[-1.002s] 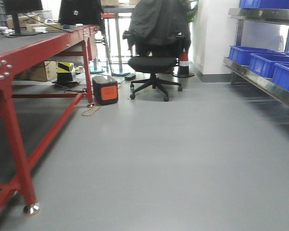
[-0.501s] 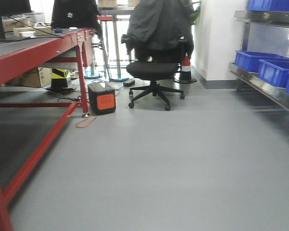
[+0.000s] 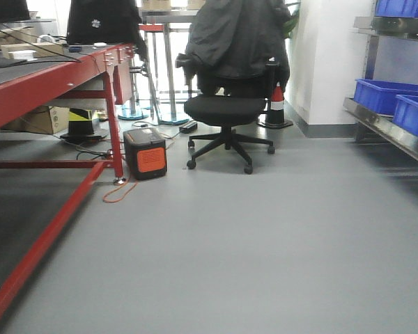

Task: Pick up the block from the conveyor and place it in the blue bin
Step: 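Drive the base away from the conveyor toward the bin shelves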

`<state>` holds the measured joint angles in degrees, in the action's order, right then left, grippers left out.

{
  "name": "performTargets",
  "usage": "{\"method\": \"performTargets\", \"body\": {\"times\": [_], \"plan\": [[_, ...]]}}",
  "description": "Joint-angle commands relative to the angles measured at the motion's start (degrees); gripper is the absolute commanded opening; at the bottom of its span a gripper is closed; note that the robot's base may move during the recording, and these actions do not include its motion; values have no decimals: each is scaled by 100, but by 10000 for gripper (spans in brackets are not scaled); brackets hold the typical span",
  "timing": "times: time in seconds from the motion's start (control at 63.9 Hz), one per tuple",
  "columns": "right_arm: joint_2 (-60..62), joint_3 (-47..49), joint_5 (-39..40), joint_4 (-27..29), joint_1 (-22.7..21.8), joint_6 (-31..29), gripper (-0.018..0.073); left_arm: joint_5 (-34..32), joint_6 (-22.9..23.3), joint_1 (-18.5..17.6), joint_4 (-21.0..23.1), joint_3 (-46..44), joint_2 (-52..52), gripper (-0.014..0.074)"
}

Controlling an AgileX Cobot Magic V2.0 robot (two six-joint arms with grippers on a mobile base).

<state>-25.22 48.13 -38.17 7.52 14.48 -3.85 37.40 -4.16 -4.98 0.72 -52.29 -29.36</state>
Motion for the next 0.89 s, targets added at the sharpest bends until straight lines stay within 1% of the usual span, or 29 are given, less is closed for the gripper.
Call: {"method": "performTargets", "body": {"times": [0.0, 0.877], "plan": [[25, 39, 144, -31, -10, -40, -153, -119, 37, -40, 16, 14, 32, -111], [25, 39, 144, -31, -10, -40, -153, -119, 37, -40, 16, 14, 32, -111]]}}
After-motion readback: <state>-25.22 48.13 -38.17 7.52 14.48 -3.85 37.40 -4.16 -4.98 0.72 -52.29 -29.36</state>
